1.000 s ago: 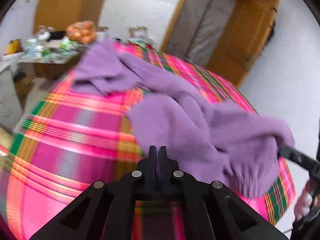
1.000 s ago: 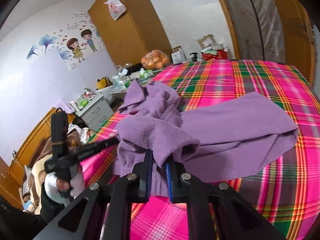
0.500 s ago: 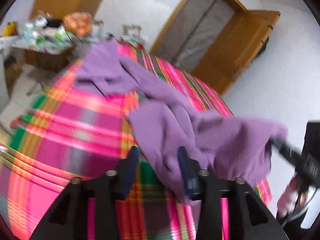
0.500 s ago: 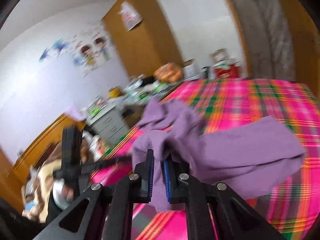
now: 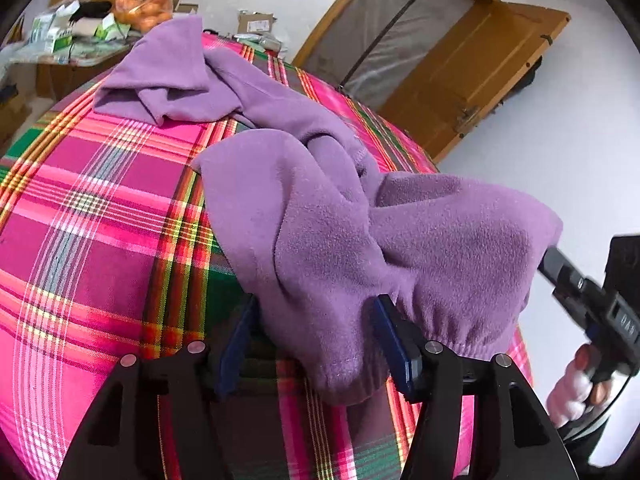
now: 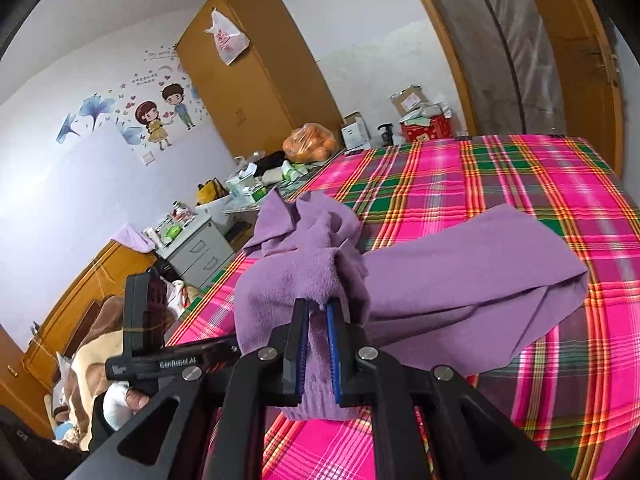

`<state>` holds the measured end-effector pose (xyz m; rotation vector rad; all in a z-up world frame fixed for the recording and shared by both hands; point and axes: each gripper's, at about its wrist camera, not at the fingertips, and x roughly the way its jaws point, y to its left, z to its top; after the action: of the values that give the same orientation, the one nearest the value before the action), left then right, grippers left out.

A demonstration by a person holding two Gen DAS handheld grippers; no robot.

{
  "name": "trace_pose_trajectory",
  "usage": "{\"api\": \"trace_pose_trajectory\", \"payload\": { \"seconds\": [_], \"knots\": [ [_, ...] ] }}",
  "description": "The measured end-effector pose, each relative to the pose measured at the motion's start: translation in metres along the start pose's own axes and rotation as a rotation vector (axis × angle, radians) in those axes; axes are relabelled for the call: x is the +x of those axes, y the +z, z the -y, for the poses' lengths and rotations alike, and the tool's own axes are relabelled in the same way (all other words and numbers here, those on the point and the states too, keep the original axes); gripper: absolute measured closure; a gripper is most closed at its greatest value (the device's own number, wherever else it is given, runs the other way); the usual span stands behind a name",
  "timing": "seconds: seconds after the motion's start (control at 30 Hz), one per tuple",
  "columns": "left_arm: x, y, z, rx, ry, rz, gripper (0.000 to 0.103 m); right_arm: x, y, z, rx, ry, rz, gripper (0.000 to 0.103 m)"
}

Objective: Fold clothes

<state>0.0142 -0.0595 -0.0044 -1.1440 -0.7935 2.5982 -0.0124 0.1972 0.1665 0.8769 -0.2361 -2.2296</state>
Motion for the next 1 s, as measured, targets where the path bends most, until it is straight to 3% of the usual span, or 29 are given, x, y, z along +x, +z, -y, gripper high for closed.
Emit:
{"api": "trace_pose_trajectory", "payload": {
  "seconds": [0.07,0.1,0.13,0.17,0.2,0.23,0.3,0.33,0.57,0.73,0.9,1.0],
  "knots": [
    [0.002,0.002,-0.001,-0.001,0.017,-0.002,0.047,0.002,-0.004,0.001,-0.001,0.013,-0.015,0.093],
    [0.004,0.002,-0.001,0.001,0.032,0.001,0.054,0.004,-0.007,0.001,-0.001,0.021,-0.027,0.093],
    [0.005,0.002,-0.002,-0.002,0.040,0.002,0.076,0.006,-0.010,0.001,-0.001,0.029,-0.038,0.093],
    [0.005,0.002,-0.005,-0.016,0.032,0.000,0.087,0.007,-0.012,0.002,-0.002,0.040,-0.052,0.093],
    [0.005,0.002,-0.007,-0.028,0.023,0.001,0.091,0.009,-0.014,0.002,-0.002,0.040,-0.058,0.091],
    [0.003,0.002,-0.010,-0.033,0.017,0.009,0.096,0.010,-0.015,0.003,0.001,0.038,-0.061,0.082],
    [-0.003,0.005,-0.013,-0.031,0.012,0.036,0.097,0.010,-0.016,0.006,0.019,0.052,-0.058,0.069],
    [-0.008,0.006,-0.015,-0.027,0.016,0.056,0.097,0.010,-0.016,0.008,0.030,0.062,-0.057,0.068],
    [-0.065,0.040,-0.039,-0.029,0.127,0.236,0.097,0.019,-0.019,0.005,0.041,0.130,-0.093,0.068],
    [-0.100,0.081,-0.074,-0.044,0.265,0.339,0.097,0.023,-0.021,-0.003,0.018,0.133,-0.104,0.067],
    [-0.095,0.110,-0.127,-0.079,0.420,0.314,0.097,0.023,-0.020,0.016,0.054,0.040,-0.085,0.063],
    [-0.082,0.111,-0.147,-0.095,0.422,0.252,0.096,0.024,-0.020,0.029,0.032,-0.074,-0.086,0.060]
  ]
}}
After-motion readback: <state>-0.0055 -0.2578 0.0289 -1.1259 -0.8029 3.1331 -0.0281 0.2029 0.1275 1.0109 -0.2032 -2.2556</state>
